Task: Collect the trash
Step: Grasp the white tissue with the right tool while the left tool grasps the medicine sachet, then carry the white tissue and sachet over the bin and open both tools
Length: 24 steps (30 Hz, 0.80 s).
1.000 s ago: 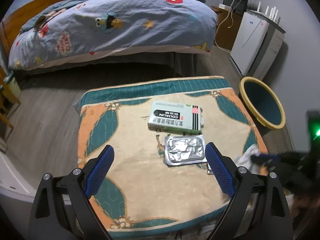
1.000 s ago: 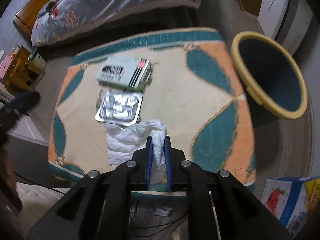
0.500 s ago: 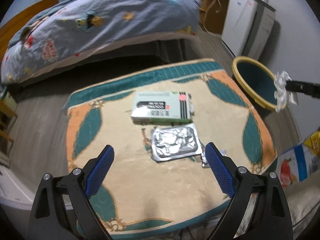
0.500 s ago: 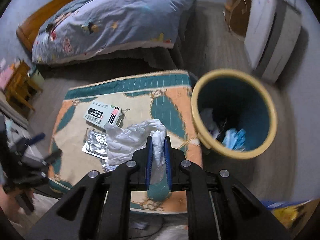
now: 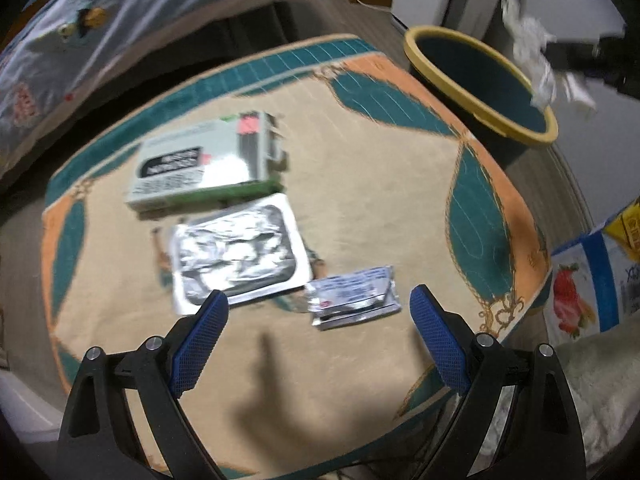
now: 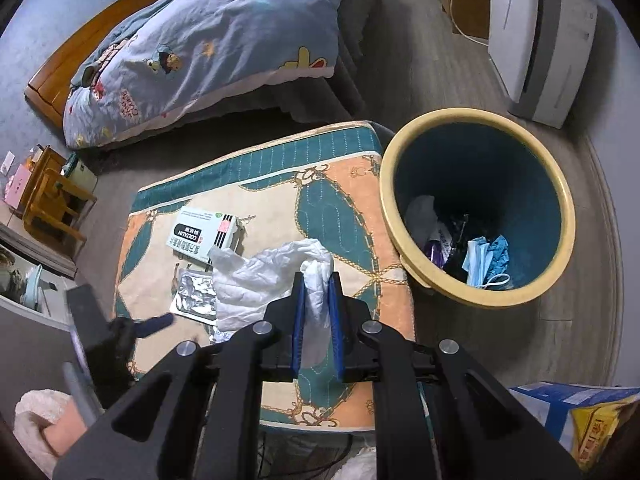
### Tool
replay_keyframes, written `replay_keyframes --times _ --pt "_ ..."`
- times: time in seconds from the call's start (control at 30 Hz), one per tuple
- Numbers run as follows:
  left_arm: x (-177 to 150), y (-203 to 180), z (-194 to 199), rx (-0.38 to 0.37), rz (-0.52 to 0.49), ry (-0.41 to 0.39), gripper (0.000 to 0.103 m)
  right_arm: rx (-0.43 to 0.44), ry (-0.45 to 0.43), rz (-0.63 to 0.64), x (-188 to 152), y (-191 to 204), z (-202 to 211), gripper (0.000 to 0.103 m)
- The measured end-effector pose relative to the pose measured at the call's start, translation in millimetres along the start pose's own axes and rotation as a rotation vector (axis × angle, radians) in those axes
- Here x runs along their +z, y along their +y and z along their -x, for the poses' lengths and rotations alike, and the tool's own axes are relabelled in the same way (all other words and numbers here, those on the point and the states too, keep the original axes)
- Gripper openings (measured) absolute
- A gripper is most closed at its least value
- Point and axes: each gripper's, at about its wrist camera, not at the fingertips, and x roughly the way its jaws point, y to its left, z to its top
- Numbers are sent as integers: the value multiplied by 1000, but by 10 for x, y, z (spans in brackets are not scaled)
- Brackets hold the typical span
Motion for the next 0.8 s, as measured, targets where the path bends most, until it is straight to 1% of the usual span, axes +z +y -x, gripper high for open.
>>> replay_keyframes --times 0.1,0.2,0.27,0.3,0.33,0.4,0.47,0.7,0.8 --pt "-1 -85 -134 0 2 30 92 -5 9 7 9 -16 -30 11" --pt "-8 -129 -239 25 -14 55 91 -10 16 6 22 -47 -61 11" --pt "2 -163 -291 35 -31 66 80 -9 14 -1 40 -74 -64 11" --pt "5 -169 -305 33 -33 76 63 -8 12 -4 49 -82 -59 11" --pt "10 -170 -309 31 -30 82 61 -4 10 -8 57 -95 -55 11" --pt "21 -174 -294 27 -23 79 61 3 3 -18 75 -118 -41 11" --pt "41 -192 -251 29 -31 58 61 12 -1 -24 82 -132 -28 11" --pt "206 -374 44 43 -91 -60 61 40 -34 -60 142 -217 71 11" --pt "342 -487 225 32 -136 -111 61 26 -68 -86 182 -317 157 11"
